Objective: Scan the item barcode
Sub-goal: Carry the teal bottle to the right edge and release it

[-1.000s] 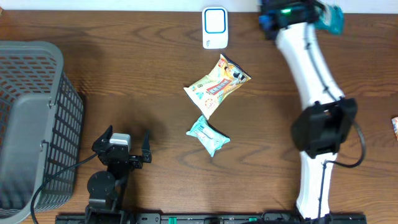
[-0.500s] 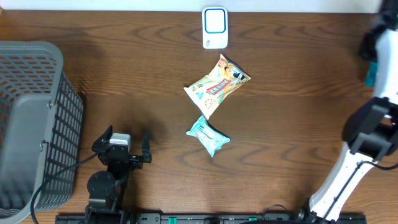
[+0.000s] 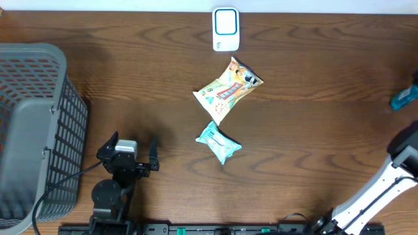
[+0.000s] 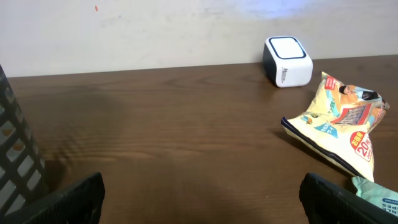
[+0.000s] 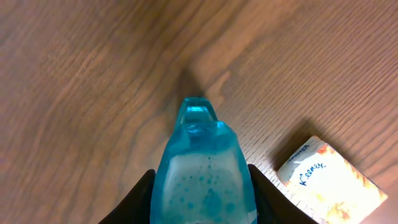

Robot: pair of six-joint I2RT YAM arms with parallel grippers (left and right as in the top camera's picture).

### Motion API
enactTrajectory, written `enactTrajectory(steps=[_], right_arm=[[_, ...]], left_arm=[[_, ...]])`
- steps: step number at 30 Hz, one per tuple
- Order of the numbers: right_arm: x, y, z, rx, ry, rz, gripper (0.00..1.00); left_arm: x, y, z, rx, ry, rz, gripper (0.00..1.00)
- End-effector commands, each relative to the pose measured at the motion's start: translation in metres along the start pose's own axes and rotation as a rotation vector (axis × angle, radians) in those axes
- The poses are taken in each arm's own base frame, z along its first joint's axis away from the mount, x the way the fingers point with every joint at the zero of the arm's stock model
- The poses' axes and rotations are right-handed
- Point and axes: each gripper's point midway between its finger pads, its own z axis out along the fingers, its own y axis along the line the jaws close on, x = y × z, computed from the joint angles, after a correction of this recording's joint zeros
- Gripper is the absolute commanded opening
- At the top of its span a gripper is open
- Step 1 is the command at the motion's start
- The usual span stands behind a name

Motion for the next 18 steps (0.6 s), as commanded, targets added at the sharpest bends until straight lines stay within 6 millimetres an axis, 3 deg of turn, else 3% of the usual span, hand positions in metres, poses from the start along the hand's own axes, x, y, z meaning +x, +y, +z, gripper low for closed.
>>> enactTrajectory(steps=[1,7,18], right_arm=[[-0.004,0.008,-0.012,-0.132,-0.002,0.046,0.47],[-0.014,0.011,-0.039,-0.154,-0.062,0.049,0.69],[-0.025,0.017,-0.120,-0.180,-0.199,0.058,0.70]], left_arm=[[0.015,-0.002,0.001,0.012,0.045,-0.003,1.00],[0.015,-0.002,0.001,0.012,0.045,-0.003,1.00],[0.015,-0.002,0.001,0.012,0.045,-0.003,1.00]])
